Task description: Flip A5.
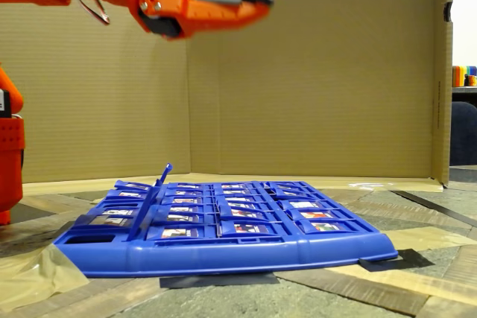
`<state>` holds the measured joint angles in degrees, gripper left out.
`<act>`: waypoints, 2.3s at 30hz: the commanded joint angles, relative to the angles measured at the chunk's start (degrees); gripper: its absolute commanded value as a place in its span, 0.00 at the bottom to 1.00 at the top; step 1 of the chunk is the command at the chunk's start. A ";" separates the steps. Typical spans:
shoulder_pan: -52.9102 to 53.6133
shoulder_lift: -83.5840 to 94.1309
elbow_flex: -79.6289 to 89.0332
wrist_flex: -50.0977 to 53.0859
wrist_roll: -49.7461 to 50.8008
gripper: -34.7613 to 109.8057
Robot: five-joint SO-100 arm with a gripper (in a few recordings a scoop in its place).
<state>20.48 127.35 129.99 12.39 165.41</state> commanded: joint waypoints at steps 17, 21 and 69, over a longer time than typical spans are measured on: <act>7.82 -18.02 -10.02 23.20 -10.46 0.24; 8.00 -21.36 -11.43 25.14 -10.72 0.24; 2.55 4.75 1.14 8.70 -3.08 0.24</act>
<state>24.26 126.12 128.76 26.19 160.75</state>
